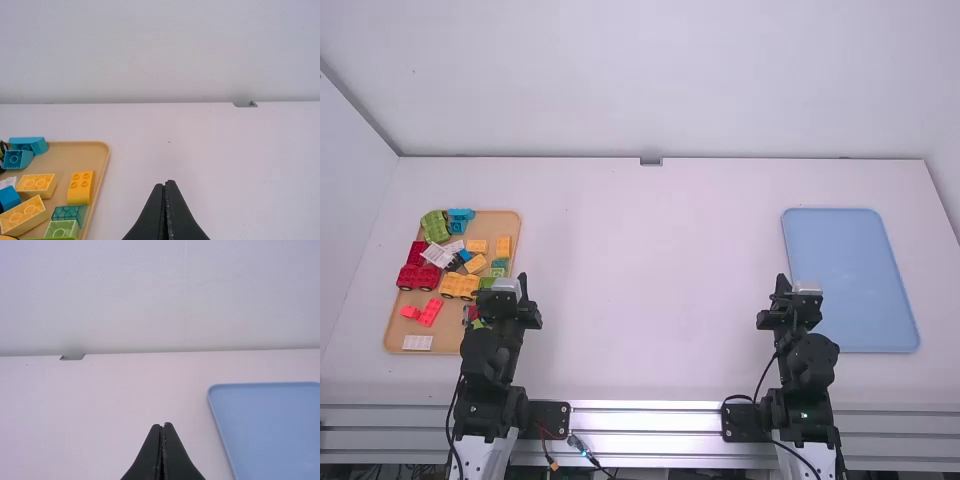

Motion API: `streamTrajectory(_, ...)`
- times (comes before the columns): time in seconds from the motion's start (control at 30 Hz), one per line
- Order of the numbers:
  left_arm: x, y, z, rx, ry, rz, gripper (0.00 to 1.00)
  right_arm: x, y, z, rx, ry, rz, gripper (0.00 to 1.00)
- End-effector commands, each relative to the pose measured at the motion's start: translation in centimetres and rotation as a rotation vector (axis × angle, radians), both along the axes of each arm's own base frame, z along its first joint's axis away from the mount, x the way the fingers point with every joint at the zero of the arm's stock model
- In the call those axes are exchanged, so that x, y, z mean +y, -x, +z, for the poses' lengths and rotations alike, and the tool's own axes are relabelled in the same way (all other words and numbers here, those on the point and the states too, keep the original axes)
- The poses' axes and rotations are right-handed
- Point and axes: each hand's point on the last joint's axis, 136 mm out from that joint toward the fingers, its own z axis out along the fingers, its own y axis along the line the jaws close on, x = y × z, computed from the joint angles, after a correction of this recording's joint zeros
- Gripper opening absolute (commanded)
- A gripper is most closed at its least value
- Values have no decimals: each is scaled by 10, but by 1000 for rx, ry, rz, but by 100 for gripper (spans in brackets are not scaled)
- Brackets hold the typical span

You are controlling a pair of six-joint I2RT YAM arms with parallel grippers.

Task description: Assemble lego blocks to make yellow taxi

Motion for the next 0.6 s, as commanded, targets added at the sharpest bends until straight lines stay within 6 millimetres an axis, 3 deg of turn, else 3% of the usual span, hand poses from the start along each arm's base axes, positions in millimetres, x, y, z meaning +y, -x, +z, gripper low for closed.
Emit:
streamTrajectory(0.0, 0, 0, 0, 0, -1, 0, 0, 0, 0, 0, 0, -1, -2, 0)
streamTrajectory(0.37, 3, 0, 5, 40, 22, 18, 6, 0, -1, 6, 22, -2, -2, 6)
streamTrajectory(0.57, 6, -4, 22, 144, 72, 40, 16, -1, -6, 21, 87, 3, -17, 16)
